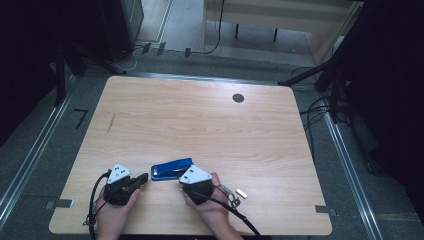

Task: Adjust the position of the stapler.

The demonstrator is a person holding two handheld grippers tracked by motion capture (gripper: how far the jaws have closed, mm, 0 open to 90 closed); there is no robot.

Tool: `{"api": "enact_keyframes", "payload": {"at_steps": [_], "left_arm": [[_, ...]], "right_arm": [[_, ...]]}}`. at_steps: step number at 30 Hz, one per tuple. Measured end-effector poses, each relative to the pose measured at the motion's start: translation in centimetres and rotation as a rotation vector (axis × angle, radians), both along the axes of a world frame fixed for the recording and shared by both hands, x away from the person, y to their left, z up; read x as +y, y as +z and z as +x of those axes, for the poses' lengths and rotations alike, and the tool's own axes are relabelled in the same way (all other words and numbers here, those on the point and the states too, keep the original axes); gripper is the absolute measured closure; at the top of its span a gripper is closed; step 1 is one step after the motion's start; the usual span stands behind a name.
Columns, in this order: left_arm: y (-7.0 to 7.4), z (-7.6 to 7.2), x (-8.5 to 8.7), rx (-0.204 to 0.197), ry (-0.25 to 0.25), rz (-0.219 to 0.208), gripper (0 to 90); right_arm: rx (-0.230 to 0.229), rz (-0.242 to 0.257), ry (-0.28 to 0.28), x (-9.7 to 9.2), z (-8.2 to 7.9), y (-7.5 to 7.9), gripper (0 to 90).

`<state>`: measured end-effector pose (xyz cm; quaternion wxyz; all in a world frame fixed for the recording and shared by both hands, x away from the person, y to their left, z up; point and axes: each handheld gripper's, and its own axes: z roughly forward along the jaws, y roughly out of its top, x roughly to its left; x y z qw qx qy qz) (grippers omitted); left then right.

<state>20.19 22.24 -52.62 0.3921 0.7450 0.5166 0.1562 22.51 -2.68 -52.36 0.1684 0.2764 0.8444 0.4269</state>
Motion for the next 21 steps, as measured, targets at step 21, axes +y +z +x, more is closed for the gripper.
{"api": "enact_keyframes", "payload": {"at_steps": [21], "left_arm": [[-0.2, -0.2, -1.0, 0.046, -0.079, 0.02, 90.0]], "right_arm": [[0.149, -0.012, -0.163, -2.9, 7.9, -1.1, 90.0]]}}
